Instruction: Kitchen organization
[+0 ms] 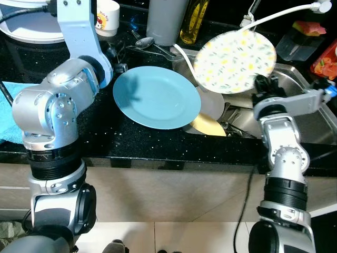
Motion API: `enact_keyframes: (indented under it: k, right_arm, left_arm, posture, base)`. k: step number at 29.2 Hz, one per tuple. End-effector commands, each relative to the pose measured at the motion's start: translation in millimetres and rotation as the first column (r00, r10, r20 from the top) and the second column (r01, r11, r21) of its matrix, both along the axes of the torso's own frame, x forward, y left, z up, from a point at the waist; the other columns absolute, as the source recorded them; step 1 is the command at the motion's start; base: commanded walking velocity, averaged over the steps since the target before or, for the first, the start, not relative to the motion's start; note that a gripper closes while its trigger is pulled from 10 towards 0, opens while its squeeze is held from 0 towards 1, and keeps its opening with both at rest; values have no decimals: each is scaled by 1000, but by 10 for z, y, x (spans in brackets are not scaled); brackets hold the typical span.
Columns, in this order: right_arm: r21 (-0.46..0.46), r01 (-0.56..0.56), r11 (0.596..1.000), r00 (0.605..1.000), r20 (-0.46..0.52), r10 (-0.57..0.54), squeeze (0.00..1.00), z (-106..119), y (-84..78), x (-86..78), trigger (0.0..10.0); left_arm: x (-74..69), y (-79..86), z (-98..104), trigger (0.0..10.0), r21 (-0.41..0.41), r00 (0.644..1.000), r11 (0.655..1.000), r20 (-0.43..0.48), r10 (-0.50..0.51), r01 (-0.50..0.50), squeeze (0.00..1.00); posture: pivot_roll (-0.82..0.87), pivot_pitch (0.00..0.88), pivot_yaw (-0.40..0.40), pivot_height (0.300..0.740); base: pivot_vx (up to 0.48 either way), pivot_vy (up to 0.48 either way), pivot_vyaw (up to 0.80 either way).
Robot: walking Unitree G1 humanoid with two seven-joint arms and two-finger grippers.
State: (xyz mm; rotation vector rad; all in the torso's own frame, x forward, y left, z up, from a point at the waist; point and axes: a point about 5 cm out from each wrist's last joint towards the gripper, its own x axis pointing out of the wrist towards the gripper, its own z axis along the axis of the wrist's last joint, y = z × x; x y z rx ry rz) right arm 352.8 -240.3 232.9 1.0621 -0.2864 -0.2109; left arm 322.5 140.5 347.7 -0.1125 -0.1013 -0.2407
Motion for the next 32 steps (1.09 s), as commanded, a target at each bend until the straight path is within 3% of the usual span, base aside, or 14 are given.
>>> enact_keyframes:
  k: [1, 6, 8, 9, 13, 15, 16, 17, 18, 21, 23, 27, 29, 32]
  right_arm:
    - [9, 65, 998, 997, -36, -65, 0, -74, -128, -33, 10000]
    - [-34, 112, 993, 985, -128, -116, 0, -258, -165, -18, 10000]
    - [-119, 57, 991, 984, -159, -76, 0, -309, -72, 23, 10000]
    - [-164, 18, 986, 984, -170, -46, 1000, -324, -9, 41, 10000]
    - [-280, -19, 960, 980, -195, -37, 1000, -315, 61, 61, 10000]
    - [-274, 23, 961, 996, -82, -47, 1000, -156, 45, 33, 10000]
    - [-233, 43, 971, 999, -19, -49, 259, -64, 29, 11, 10000]
    - [-202, 55, 978, 998, 19, -52, 0, -11, 17, -3, 10000]
    - [-202, 55, 978, 998, 19, -52, 0, -11, 17, -3, 10000]
    - [-207, 50, 977, 987, 161, -17, 0, 295, 50, -79, 10000]
    - [-207, 50, 977, 987, 161, -17, 0, 295, 50, -79, 10000]
    - [-215, -38, 976, 967, 239, 90, 0, 458, 249, -125, 10000]
    - [-151, -159, 976, 944, 266, 195, 0, 418, 448, -145, 10000]
    - [-98, -238, 966, 922, 289, 257, 0, 377, 579, -177, 10000]
  left_arm:
    - [3, -2, -52, 10000, 14, 1000, 1000, -26, -11, 11, 0]
    - [2, 10, -63, 10000, 17, 999, 1000, -29, -15, 15, 0]
    - [7, 24, -72, 10000, 22, 999, 1000, -32, -13, 14, 0]
    - [9, 31, -75, 10000, 25, 999, 1000, -33, -12, 13, 0]
    - [12, 43, -84, 10000, 31, 999, 999, -36, -10, 11, 0]
    - [8, 48, -103, 10000, 44, 999, 999, -41, -8, 10, 0]
    - [7, 50, -109, 10000, 47, 999, 999, -43, -8, 10, 0]
    - [7, 52, -112, 10000, 49, 999, 999, -44, -8, 10, 0]
    - [7, 52, -112, 10000, 49, 999, 999, -44, -8, 10, 0]
    - [2, 81, -101, 10000, 51, 999, 999, -49, 5, -3, 0]
    - [2, 81, -101, 10000, 51, 999, 999, -49, 5, -3, 0]
    - [56, 164, -214, 10000, 37, 981, 994, -163, 110, -105, 0]
    - [84, 209, -397, 10000, -5, 940, 978, -275, 199, -209, 0]
    - [81, 197, -511, 10000, -59, 914, 962, -331, 232, -266, 0]
  posture:
    - [288, 111, -147, 740]
    - [295, 108, -135, 740]
    - [297, 107, -130, 740]
    - [298, 107, -130, 740]
    - [298, 107, -126, 740]
    - [298, 107, -126, 740]
    - [298, 108, -120, 740]
    - [298, 108, -120, 740]
    - [298, 108, -120, 740]
    - [292, 106, -116, 740]
    - [292, 106, -116, 740]
    - [294, 106, -113, 740]
    - [294, 106, -111, 740]
    - [295, 106, -111, 740]
  base:
    - [0, 0, 0]
    - [0, 0, 0]
    - [0, 0, 0]
    - [0, 0, 0]
    - [0, 0, 0]
    - [0, 0, 0]
    - [0, 0, 0]
    - [0, 0, 0]
    - [0, 0, 0]
    - [0, 0, 0]
    - [0, 0, 0]
    - [0, 0, 0]
    - [0, 0, 0]
    - [0, 0, 0]
